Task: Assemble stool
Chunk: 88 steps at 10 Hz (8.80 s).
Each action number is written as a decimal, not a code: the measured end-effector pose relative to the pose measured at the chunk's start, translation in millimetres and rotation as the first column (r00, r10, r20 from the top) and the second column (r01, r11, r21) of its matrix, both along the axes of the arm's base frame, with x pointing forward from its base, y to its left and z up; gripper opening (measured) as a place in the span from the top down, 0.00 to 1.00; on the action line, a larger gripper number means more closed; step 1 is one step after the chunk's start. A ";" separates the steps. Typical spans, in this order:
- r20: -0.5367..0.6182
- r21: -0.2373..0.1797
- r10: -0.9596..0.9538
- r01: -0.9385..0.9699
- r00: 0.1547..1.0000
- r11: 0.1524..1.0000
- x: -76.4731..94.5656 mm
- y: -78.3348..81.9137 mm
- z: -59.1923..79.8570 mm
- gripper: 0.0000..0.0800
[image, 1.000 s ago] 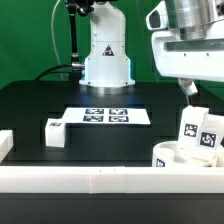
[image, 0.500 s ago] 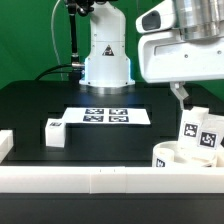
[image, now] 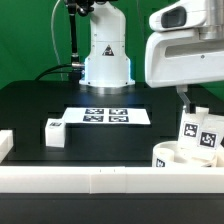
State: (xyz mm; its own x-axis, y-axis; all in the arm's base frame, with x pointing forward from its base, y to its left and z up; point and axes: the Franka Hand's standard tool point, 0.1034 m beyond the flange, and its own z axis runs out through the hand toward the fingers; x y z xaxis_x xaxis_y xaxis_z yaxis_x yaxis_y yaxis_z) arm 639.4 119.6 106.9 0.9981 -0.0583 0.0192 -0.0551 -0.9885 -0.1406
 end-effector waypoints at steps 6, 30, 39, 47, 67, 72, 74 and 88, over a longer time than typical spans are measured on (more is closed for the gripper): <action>0.026 -0.111 0.603 -0.597 0.797 0.794 -1.8 -5.2 -9.2 0.19; 0.072 -0.065 -0.226 0.231 0.971 0.971 -7.9 -9.5 -33.5 0.57; -0.019 0.009 -0.704 0.704 0.710 0.710 -7.6 -10.2 -32.9 0.57; -0.257 -0.032 -0.965 0.998 -0.060 -0.053 -7.4 -0.3 -35.4 0.57; -0.123 0.046 -0.669 0.678 0.733 0.734 6.9 2.1 1.1 0.19; -0.010 -0.038 0.051 -0.052 0.999 0.998 7.0 -5.6 2.4 0.19; 0.003 -0.042 0.185 -0.185 0.983 0.982 6.9 -6.6 2.0 0.19; 0.037 -0.149 0.830 -0.818 0.556 0.555 -13.9 -7.9 -29.2 0.19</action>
Offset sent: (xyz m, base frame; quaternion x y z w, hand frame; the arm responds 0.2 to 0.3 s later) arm 0.0025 -0.0018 -0.0047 -0.0985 0.0065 -0.3385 0.9358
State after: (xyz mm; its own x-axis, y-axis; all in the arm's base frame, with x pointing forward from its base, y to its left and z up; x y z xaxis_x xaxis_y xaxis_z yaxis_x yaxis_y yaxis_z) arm 625.5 111.7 77.7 0.6004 0.7971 0.0642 0.7985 -0.6019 0.0066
